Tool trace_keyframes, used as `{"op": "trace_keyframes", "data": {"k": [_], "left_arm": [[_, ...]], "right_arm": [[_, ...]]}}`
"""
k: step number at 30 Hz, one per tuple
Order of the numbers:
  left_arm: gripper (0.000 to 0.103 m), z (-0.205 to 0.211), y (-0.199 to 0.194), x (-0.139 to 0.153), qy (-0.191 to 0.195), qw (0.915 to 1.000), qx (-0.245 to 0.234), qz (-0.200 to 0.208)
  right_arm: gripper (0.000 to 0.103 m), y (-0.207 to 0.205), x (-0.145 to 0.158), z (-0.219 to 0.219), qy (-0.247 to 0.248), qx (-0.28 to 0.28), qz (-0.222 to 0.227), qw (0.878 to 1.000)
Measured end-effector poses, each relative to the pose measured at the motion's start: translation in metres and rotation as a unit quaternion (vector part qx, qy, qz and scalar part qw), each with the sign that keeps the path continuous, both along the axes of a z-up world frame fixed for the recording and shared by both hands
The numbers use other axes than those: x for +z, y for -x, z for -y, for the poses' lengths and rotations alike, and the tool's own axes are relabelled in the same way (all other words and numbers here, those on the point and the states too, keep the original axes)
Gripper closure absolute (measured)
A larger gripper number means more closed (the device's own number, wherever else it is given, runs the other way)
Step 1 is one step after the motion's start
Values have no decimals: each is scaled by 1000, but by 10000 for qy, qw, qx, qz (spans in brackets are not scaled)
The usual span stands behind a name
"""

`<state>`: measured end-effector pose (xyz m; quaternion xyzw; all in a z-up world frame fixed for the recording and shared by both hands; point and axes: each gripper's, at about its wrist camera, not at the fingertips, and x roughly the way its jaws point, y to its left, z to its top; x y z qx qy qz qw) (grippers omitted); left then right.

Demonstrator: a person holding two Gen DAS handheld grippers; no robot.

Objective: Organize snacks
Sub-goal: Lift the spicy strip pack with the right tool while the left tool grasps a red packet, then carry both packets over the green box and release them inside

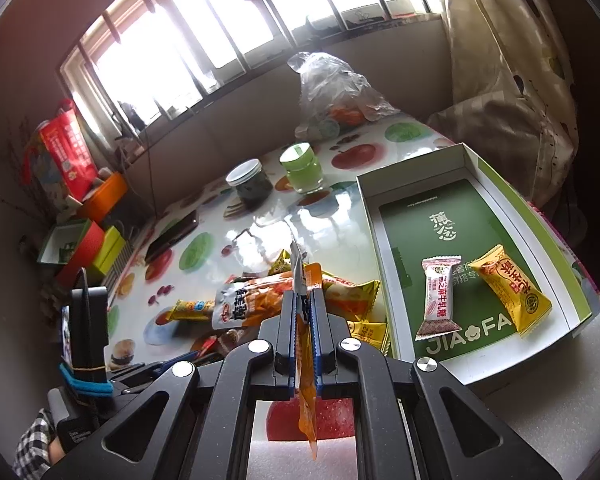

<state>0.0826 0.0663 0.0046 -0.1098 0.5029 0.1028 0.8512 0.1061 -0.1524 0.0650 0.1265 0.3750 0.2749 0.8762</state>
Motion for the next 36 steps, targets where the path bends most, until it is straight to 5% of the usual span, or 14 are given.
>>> {"op": "trace_keyframes", "data": {"k": [17,36], "left_arm": [[78,10,2,43,234,9976,-218,608],[77,78,-60,78,873,9840,-1216,970]], "right_arm": [[97,-4,10,22,-60,-233,116,9996],[97,-39,23,79,15,-851,139,9963]]}}
